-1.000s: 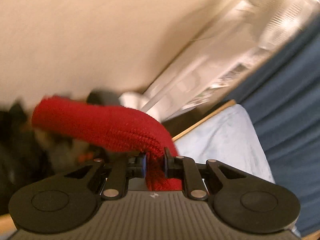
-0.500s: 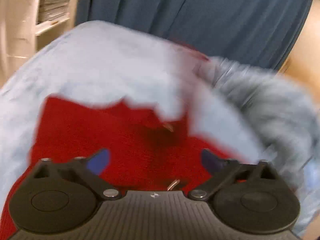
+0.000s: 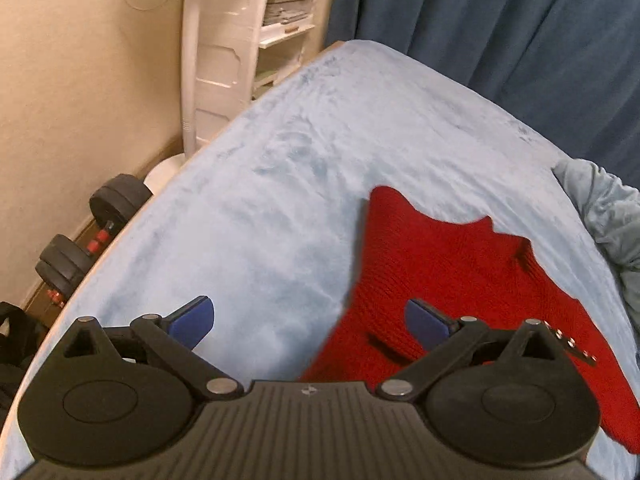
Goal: Fold small clothes
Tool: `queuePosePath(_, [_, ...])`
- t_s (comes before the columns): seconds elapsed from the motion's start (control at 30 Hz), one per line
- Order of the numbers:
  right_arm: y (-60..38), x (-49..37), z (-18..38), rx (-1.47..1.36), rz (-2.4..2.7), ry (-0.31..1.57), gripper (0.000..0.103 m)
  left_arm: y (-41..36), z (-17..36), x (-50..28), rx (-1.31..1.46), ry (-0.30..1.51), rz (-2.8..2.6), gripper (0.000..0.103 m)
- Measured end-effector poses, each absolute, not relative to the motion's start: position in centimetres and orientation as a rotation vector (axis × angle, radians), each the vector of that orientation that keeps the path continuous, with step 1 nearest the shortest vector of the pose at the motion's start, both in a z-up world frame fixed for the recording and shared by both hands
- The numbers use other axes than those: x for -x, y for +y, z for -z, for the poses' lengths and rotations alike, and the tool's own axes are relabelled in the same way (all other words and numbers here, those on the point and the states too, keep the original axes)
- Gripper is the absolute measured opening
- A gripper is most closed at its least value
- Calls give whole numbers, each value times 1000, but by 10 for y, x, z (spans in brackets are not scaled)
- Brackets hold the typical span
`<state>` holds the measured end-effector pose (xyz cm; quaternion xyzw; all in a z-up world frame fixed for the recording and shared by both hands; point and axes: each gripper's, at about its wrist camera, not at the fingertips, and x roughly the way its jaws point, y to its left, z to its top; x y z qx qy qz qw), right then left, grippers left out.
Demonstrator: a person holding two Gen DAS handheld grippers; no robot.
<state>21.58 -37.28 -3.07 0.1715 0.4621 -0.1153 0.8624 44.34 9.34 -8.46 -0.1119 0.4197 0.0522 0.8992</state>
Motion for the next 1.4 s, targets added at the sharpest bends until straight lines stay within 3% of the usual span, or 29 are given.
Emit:
queuePosePath(0.17, [-370, -206, 10, -340, 237, 940, 67, 71, 75, -395, 208, 870, -41, 102])
queuePosePath(0.53, [-357, -142, -63, -384, 156, 793, 69, 73, 39, -208, 171, 868, -86, 102])
queuePosePath(0.8, [-324, -94, -90, -414, 45, 738, 80, 59, 27, -124, 147, 918, -65, 102])
queuePosePath(1.4, [-340, -70, -81, -513, 30, 685, 82, 23, -15, -115, 70, 868, -93, 102])
